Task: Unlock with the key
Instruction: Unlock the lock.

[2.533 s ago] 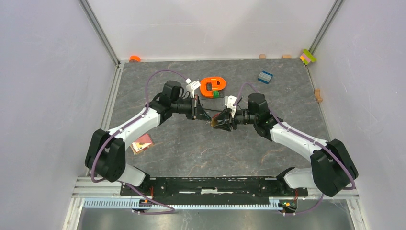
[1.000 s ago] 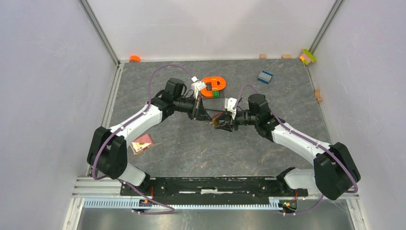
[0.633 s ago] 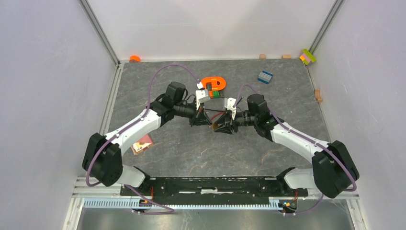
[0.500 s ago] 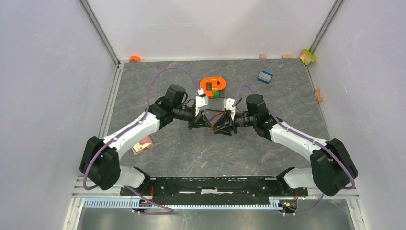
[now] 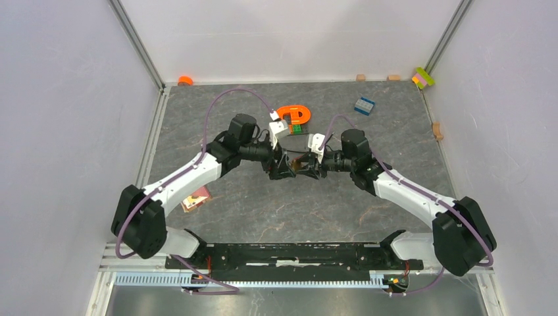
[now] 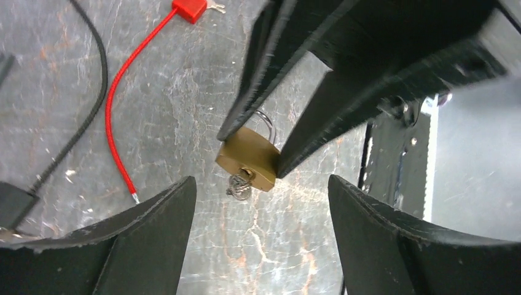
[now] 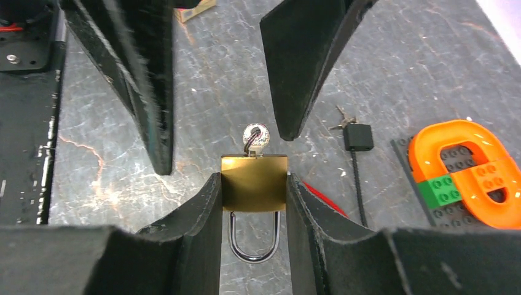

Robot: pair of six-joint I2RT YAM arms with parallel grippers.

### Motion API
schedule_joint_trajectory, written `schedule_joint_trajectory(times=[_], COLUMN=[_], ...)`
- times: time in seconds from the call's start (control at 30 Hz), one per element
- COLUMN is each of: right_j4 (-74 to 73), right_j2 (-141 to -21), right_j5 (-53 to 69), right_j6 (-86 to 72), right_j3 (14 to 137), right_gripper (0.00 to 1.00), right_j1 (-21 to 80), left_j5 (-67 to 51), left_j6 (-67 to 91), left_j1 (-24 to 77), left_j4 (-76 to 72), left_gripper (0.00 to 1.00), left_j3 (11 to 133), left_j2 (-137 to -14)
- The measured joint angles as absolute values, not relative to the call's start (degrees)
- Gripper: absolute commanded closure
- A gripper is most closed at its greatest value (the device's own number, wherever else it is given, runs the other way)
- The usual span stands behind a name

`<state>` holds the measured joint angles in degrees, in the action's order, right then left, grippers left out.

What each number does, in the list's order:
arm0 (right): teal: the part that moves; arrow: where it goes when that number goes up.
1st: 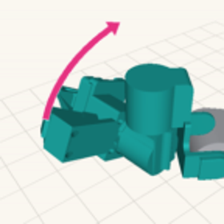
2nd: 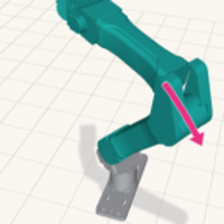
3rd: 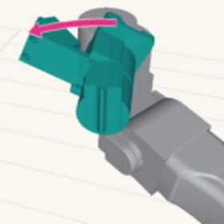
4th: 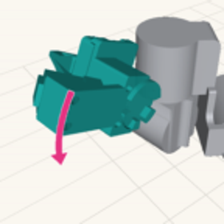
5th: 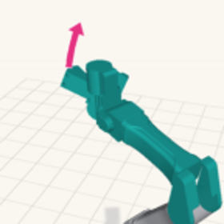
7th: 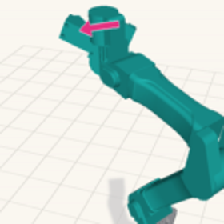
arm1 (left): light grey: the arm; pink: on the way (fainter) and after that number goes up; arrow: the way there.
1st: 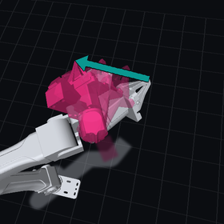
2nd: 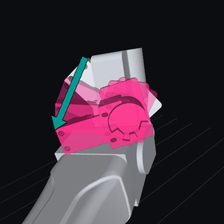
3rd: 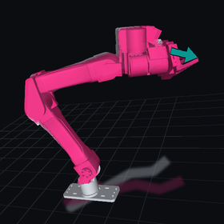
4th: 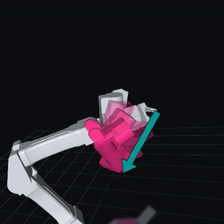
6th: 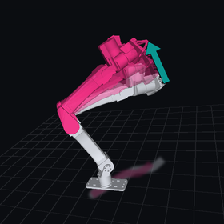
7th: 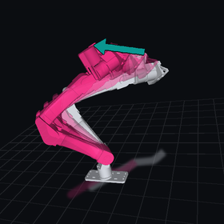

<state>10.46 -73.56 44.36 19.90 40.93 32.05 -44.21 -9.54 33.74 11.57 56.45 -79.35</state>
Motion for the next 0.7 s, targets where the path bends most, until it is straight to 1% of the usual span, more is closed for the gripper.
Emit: schedule_joint_trajectory(times=[0.1, 0.3, 0.47, 0.63, 0.7], right_j4=[10.41, 9.06, 8.91, 8.49, 8.05], right_j2=[-72.99, -72.86, -72.79, -72.79, -72.79], right_j5=[41.82, 37.82, 37.3, 36.69, 35.83], right_j6=[21.65, 24.14, 24.75, 24.93, 24.93], right_j3=[40.93, 40.93, 40.91, 40.91, 40.91], right_gripper=[1.0, 1.0, 1.0, 1.0, 1.0], right_j1=[32.69, 33.3, 34.15, 34.35, 34.39], left_j5=[-42.02, -41.87, -41.89, -43.66, -44.82], left_j6=[-0.45, 13.5, 19.77, 24.34, 26.02], left_j1=[33.12, 30.85, 29.98, 30.02, 30.02], left_j4=[10.87, 10.87, 10.44, 9.02, 8.23], left_gripper=[0.18, 0.33, 0.35, 0.48, 0.51], left_j3=[58.22, 60.77, 62.13, 62.37, 62.43], left_j2=[-82.13, -88.36, -91.33, -93.51, -94.21])
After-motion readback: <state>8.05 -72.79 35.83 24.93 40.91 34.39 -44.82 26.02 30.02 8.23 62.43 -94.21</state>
